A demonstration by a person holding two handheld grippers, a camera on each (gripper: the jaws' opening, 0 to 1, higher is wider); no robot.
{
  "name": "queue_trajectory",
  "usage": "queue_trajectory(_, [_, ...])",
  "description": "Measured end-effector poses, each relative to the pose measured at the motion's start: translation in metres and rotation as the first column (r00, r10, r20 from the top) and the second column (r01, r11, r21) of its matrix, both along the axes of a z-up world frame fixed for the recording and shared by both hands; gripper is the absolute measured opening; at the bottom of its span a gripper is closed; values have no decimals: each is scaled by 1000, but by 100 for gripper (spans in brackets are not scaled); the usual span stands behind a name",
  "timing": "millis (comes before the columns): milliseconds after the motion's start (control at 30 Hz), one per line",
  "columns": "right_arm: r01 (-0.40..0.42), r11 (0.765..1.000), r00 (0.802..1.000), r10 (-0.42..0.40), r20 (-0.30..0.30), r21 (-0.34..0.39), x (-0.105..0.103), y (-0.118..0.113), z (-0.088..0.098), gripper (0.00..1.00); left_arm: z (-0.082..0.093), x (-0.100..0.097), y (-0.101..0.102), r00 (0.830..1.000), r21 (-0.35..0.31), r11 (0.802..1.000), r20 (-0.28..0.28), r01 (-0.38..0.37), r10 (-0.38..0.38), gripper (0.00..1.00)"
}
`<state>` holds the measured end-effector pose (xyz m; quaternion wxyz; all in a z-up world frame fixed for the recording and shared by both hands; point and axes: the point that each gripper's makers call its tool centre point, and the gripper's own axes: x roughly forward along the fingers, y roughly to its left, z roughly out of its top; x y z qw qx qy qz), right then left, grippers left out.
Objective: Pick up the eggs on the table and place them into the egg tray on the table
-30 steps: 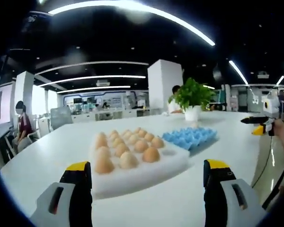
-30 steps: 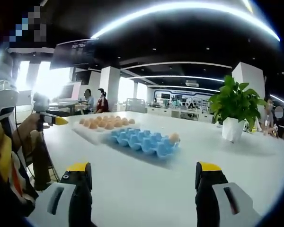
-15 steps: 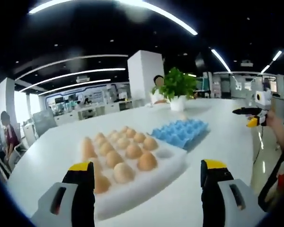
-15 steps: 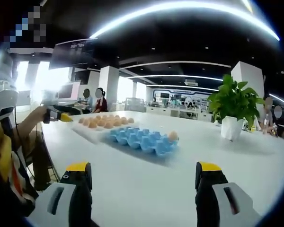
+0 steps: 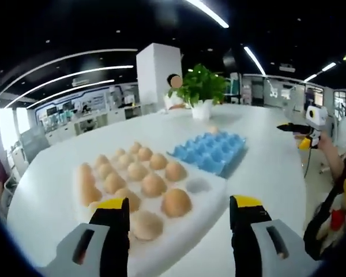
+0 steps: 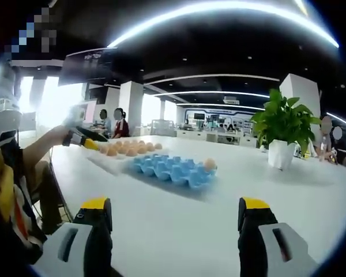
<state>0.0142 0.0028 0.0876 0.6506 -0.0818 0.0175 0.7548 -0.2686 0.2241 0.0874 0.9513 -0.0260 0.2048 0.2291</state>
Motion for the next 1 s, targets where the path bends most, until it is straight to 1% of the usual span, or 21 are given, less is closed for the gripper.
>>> queue_trajectory(33, [-1, 1000, 1000, 1, -1, 1, 0, 0, 0, 95, -3, 2, -1, 1000, -13, 1000, -25, 18, -19, 68])
queue_trajectory(100, [-3, 1000, 1000, 3, -6, 4, -1, 0, 0, 95, -5, 5, -1, 998, -21, 999, -49, 34, -35, 67])
queue_trajectory(133, [-4, 1000, 1000, 4, -7, 5, -1, 0, 0, 95, -6, 7, -1, 996, -25, 998, -76, 49, -51, 67])
queue_trajectory(233, [-3, 1000, 1000, 3, -4, 4, -2, 1, 0, 95, -6, 11, 2, 989, -14, 998, -130, 69, -70, 66])
queue_trajectory(333, [-7, 1000, 1000, 7, -4, 4, -3, 1, -1, 95, -3, 14, 5, 984, -9, 997, -159, 83, -83, 64])
queue_trajectory(433, [-8, 1000, 1000, 8, -5, 3, -4, 1, -2, 95, -3, 17, 8, 980, -22, 996, -175, 92, -94, 62])
queue_trajectory(467, [-7, 1000, 1000, 7, -6, 3, -4, 1, -2, 95, -4, 18, 9, 978, -22, 995, -183, 93, -95, 62])
queue_trajectory(533, [-6, 1000, 1000, 6, -8, 2, -3, 1, -2, 95, -8, 18, 8, 970, -28, 994, -217, 104, -108, 61])
queue_trajectory(600, [-5, 1000, 1000, 5, -7, 0, -3, 1, -3, 95, -12, 18, 9, 965, -40, 993, -234, 109, -115, 60])
queue_trajectory(700, [-6, 1000, 1000, 6, -7, 0, -3, 1, -3, 95, -17, 19, 12, 964, -69, 992, -239, 103, -117, 60])
queue_trajectory(833, [-8, 1000, 1000, 7, -9, -2, -4, 2, -4, 94, -21, 20, 14, 966, -105, 989, -230, 100, -122, 55])
queue_trajectory(933, [-10, 1000, 1000, 10, -9, -3, -5, 3, -4, 94, -21, 20, 14, 966, -108, 989, -229, 100, -122, 53])
queue_trajectory(967, [-12, 1000, 1000, 12, -9, -4, -5, 3, -5, 94, -22, 21, 15, 966, -118, 988, -228, 96, -121, 53])
queue_trajectory(1000, [-12, 1000, 1000, 12, -7, -3, -5, 3, -4, 94, -23, 20, 17, 965, -117, 989, -235, 92, -117, 52])
